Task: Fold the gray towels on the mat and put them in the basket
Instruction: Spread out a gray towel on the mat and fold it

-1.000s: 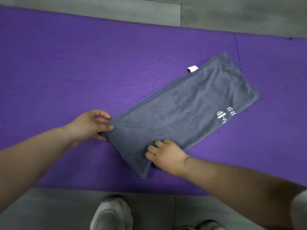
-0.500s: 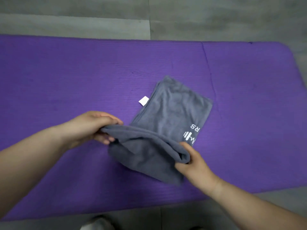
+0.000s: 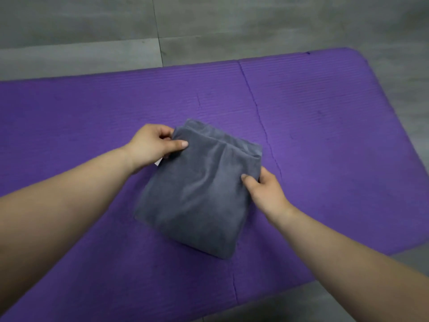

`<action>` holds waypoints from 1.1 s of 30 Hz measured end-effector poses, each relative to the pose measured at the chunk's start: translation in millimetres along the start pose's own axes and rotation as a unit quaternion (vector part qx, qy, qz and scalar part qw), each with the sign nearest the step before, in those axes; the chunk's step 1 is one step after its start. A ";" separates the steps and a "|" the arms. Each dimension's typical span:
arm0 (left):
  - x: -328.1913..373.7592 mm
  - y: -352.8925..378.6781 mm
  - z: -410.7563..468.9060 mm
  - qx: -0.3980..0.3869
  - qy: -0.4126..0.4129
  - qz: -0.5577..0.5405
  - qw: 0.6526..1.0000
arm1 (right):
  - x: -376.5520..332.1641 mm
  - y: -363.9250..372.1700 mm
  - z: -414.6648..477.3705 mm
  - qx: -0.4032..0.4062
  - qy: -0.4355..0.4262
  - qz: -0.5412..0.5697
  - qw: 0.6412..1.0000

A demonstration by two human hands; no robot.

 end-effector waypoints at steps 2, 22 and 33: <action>4.6 -7.0 9.5 0.028 0.016 -0.013 0.999 | -0.1 -12.7 11.5 0.045 0.010 -0.019 0.999; -65.7 37.3 -104.9 -0.181 0.375 0.555 0.720 | -22.3 43.8 -61.0 0.053 -0.426 -0.537 0.726; -57.2 34.9 -97.9 -0.131 0.365 0.585 0.712 | 3.5 78.9 -60.4 -0.062 -0.326 -0.616 0.714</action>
Point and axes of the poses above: each hand's wrist, its own z-axis towards the middle knuckle, its own y-axis out of the palm, x = y × z, the point moved 10 cm from there along z, towards the middle knuckle, and after that the axes turned 12 degrees about -z, right-handed, at the moved point
